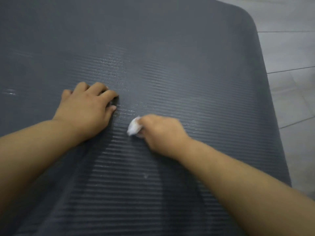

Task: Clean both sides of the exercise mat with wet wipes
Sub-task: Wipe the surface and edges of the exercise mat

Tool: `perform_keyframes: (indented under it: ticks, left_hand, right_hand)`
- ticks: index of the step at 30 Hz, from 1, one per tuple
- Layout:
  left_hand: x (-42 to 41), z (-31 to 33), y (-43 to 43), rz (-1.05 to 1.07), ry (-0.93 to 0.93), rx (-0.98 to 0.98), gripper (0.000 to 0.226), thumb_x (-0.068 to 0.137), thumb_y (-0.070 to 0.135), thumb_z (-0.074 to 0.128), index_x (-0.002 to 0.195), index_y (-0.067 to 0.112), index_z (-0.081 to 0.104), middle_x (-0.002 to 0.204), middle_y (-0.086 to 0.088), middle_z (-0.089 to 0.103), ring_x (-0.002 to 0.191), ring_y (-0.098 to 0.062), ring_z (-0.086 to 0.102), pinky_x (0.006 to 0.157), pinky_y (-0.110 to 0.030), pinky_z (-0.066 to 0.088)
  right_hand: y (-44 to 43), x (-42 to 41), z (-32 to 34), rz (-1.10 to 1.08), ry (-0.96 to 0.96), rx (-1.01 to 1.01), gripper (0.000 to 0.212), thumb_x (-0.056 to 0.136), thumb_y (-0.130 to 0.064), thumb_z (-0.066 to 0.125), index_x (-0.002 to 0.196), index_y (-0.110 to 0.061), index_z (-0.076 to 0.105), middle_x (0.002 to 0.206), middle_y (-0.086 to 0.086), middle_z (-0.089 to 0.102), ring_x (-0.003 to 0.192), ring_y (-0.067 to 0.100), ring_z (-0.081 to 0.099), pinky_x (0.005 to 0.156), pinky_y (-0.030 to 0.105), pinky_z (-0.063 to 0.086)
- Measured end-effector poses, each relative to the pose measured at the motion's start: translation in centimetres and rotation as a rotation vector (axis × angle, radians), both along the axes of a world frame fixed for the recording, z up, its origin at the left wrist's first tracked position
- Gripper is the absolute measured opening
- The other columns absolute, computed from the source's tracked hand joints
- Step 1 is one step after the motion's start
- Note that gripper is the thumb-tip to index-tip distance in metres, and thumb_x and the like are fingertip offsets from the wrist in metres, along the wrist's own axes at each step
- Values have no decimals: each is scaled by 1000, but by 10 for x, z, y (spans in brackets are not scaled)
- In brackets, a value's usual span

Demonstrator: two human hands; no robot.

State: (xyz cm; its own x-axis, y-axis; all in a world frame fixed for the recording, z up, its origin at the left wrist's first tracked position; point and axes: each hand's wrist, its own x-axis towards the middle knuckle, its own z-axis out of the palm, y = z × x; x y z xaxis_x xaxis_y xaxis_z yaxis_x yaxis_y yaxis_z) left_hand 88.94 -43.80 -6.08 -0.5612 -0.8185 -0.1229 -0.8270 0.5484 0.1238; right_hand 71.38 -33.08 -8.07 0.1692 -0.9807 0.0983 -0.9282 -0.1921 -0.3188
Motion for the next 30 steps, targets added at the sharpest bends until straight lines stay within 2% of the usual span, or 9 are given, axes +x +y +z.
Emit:
perform_keyframes:
  ticks: [3, 7, 9, 14, 18, 21, 24, 28, 30]
  left_hand:
    - [0, -6, -13, 72, 37, 9, 49, 91, 43, 46, 137, 27, 44, 145, 0, 36, 128, -32, 32, 100, -51, 30]
    - [2, -20, -15, 88, 93, 3, 53, 93, 53, 32, 138, 29, 45, 151, -1, 33, 135, -32, 26, 103, -49, 21]
    - [4, -23, -15, 84, 127, -18, 59, 87, 54, 26, 135, 28, 50, 147, -2, 40, 132, -35, 32, 101, -51, 23]
    - [9, -25, -22, 53, 132, -65, 56, 88, 52, 27, 130, 28, 56, 141, -3, 49, 122, -40, 45, 93, -51, 31]
    - [12, -20, -23, 21, 108, -46, 54, 88, 49, 29, 128, 26, 58, 138, -3, 52, 117, -41, 51, 89, -54, 36]
    - [6, -14, -21, 53, 80, -21, 52, 91, 49, 30, 130, 27, 55, 142, -2, 47, 124, -39, 45, 94, -52, 32]
    - [-8, -6, -20, 153, 48, 54, 46, 95, 46, 38, 136, 26, 48, 148, 0, 35, 132, -32, 30, 103, -47, 24]
    - [-31, -4, -10, 85, 78, 104, 58, 93, 40, 45, 143, 11, 36, 155, -6, 23, 140, -29, 20, 114, -45, 21]
    - [-42, -5, -2, 28, 47, 159, 63, 95, 40, 39, 148, 11, 23, 158, -6, 10, 144, -26, 10, 118, -42, 13]
  right_hand:
    - [-25, -83, -1, -592, 58, 23, 20, 94, -30, 46, 107, -18, 57, 109, 9, 65, 100, 29, 59, 77, 34, 45]
    - [-61, -123, 7, -1166, 40, 60, 37, 98, -34, 37, 114, -3, 49, 117, 22, 59, 107, 39, 55, 82, 39, 42]
    - [-77, -87, 3, -1040, 48, 122, 36, 98, -37, 38, 113, -6, 50, 115, 18, 60, 105, 35, 57, 77, 36, 41]
    - [-77, 14, -4, -134, 96, -76, 13, 88, -17, 61, 94, -6, 58, 86, 10, 64, 65, 33, 62, 51, 30, 34]
    - [-96, -81, 7, -675, 135, 91, 43, 96, -45, 36, 112, -8, 51, 116, 15, 60, 104, 36, 57, 80, 38, 42]
    - [-100, -133, 15, -1209, 30, 104, 40, 98, -38, 38, 119, -5, 48, 123, 19, 56, 112, 37, 53, 87, 38, 41]
    - [-108, -89, 3, -1078, -5, 132, 37, 97, -39, 40, 116, -9, 50, 119, 15, 59, 109, 33, 56, 83, 36, 43]
    - [-84, -14, -2, -379, 50, 156, 26, 98, -31, 38, 112, -12, 50, 112, 7, 60, 98, 32, 58, 68, 35, 36]
    - [-71, -48, 4, -483, 130, 124, 27, 97, -32, 39, 110, -12, 50, 111, 10, 62, 97, 34, 58, 67, 34, 35]
